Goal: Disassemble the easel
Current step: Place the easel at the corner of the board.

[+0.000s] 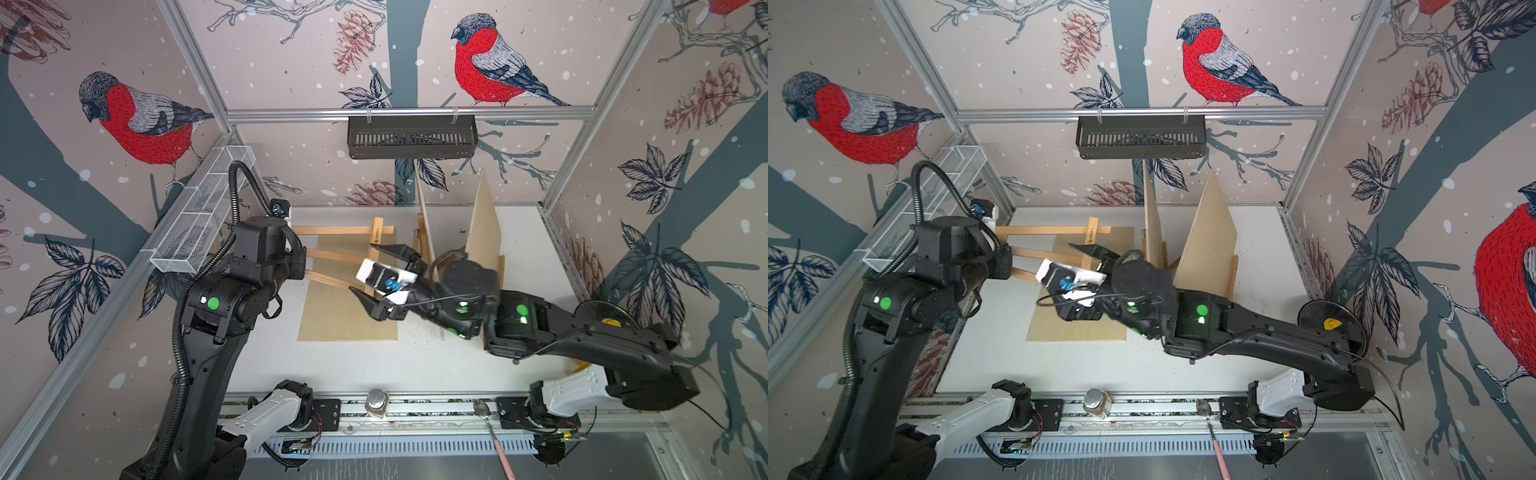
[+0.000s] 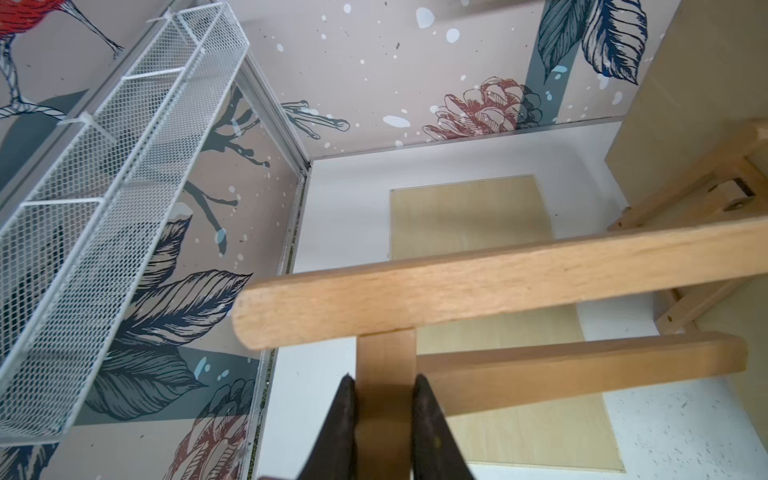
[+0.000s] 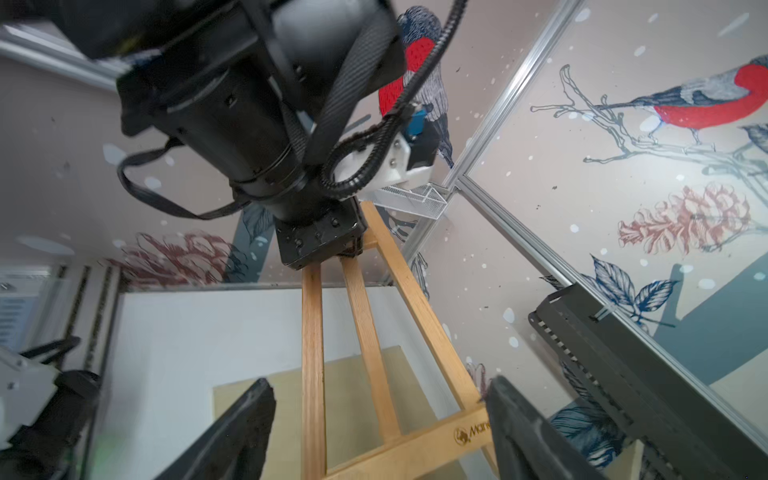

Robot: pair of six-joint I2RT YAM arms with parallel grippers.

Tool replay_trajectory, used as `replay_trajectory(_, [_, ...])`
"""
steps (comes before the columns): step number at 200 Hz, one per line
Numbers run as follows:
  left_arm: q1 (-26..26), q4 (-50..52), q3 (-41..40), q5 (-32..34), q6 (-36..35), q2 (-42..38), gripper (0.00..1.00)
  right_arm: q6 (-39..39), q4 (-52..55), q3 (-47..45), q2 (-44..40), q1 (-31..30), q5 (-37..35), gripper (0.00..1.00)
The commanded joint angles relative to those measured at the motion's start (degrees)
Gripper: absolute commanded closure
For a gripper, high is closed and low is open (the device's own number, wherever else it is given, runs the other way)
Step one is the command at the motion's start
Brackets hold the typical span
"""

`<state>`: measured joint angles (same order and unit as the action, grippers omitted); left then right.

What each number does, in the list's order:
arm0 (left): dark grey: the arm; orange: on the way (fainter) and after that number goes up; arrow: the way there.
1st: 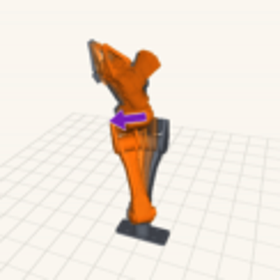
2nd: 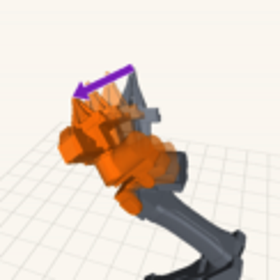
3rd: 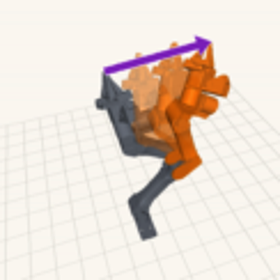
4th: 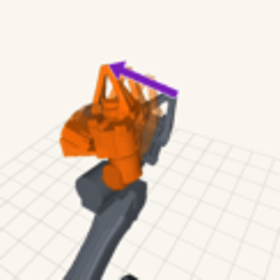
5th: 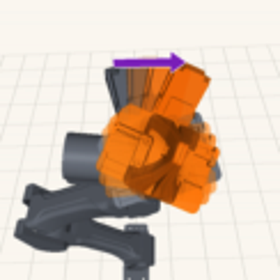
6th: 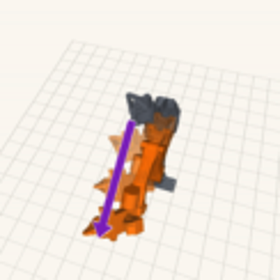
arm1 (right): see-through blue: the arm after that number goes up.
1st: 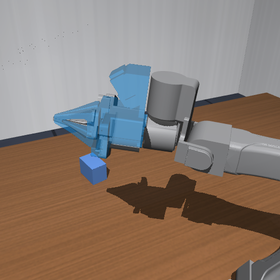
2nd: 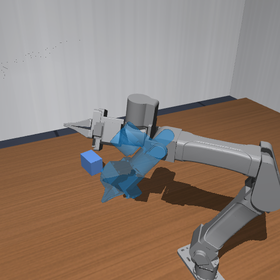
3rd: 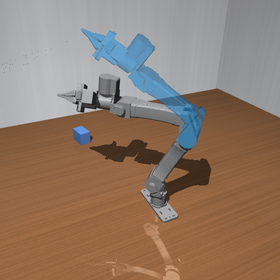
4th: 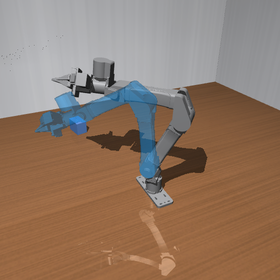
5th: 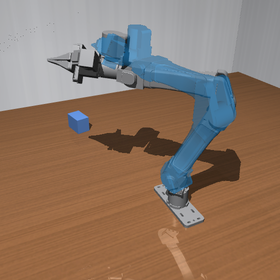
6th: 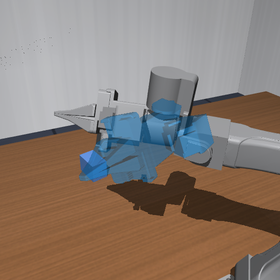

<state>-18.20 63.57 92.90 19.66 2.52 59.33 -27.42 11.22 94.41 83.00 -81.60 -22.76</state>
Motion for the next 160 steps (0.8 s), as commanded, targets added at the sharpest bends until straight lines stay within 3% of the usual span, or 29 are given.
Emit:
replay_trajectory(1, [-0.12,-2.30,-0.73,-3.72,-0.49,-0.94,0.93,-9.49,-1.42,2.79,3.82,-0.23,-9.75,0.19])
replay_trajectory(35, [-0.22,-2.58,-1.13,-4.82,-0.80,-1.94,0.93,-15.09,-2.83,5.40,8.27,0.29,-14.23,0.19])
replay_trajectory(85, [-0.79,-3.20,-2.09,-5.49,-1.36,-2.64,0.93,-17.99,2.38,12.52,12.16,3.47,-14.55,0.22])
replay_trajectory(125, [-1.34,-3.19,-2.20,-5.08,-1.47,-2.81,0.93,-15.40,19.26,24.59,17.52,6.07,-9.74,0.22])
replay_trajectory(160, [-1.50,-3.27,-2.46,-5.17,-1.55,-3.14,0.93,-14.08,29.58,29.77,19.92,7.61,-5.46,0.26])
